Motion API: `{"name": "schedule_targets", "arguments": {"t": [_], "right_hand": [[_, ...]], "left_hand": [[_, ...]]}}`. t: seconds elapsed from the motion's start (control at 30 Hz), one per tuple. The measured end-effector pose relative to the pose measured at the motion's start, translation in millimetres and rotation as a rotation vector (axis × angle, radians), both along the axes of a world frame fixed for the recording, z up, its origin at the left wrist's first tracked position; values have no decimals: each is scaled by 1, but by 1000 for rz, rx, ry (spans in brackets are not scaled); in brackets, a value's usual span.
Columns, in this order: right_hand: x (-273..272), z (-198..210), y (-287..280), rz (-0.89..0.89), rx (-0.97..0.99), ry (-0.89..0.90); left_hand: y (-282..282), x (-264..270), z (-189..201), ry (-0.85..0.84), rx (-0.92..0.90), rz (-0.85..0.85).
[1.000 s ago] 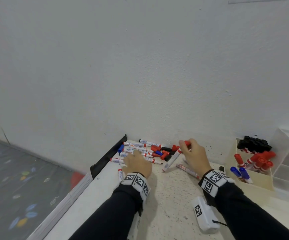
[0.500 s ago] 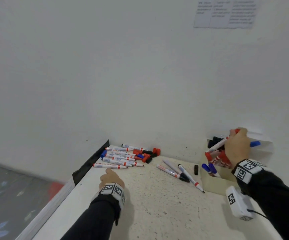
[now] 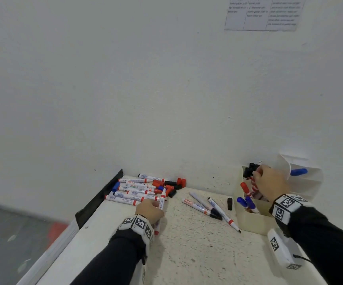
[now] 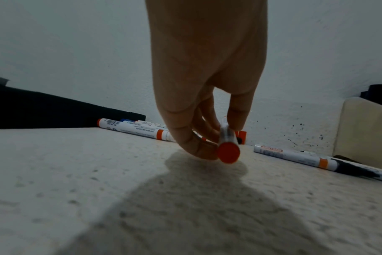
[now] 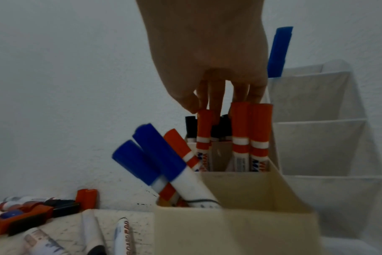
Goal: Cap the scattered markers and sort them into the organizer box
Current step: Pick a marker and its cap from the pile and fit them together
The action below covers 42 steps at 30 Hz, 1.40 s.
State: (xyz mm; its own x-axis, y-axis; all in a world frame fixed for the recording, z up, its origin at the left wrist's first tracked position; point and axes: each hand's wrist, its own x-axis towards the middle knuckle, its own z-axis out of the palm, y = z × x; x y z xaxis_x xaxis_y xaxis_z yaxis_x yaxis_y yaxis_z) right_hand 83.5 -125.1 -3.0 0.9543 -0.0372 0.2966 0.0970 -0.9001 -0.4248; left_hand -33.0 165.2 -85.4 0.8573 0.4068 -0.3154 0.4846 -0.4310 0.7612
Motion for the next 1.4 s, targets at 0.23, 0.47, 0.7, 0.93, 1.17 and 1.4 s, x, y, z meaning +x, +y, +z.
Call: {"name": "schedule_targets", "arguments": {"t": [0.23,0.47,0.7,0.93,1.17,1.4], "right_hand": [[-9,21,51,39,-207,-282],[-8,-7,136,359,-8,173],[11,-75,172,596,-174,338],[16,-100,194,572,-394,182],[15,-103,200,483,-466,79],[16,-102,197,534,-383,50]], "left_hand": [[19,5,3,32,43,-129],[27,22,-12,-127,142,-132],[29,41,-24,-341,192,-5],[27,46,-33,-419,201,36],[18,40,-34,-460,280,13],[20,40,-34,-416,268,19]]}}
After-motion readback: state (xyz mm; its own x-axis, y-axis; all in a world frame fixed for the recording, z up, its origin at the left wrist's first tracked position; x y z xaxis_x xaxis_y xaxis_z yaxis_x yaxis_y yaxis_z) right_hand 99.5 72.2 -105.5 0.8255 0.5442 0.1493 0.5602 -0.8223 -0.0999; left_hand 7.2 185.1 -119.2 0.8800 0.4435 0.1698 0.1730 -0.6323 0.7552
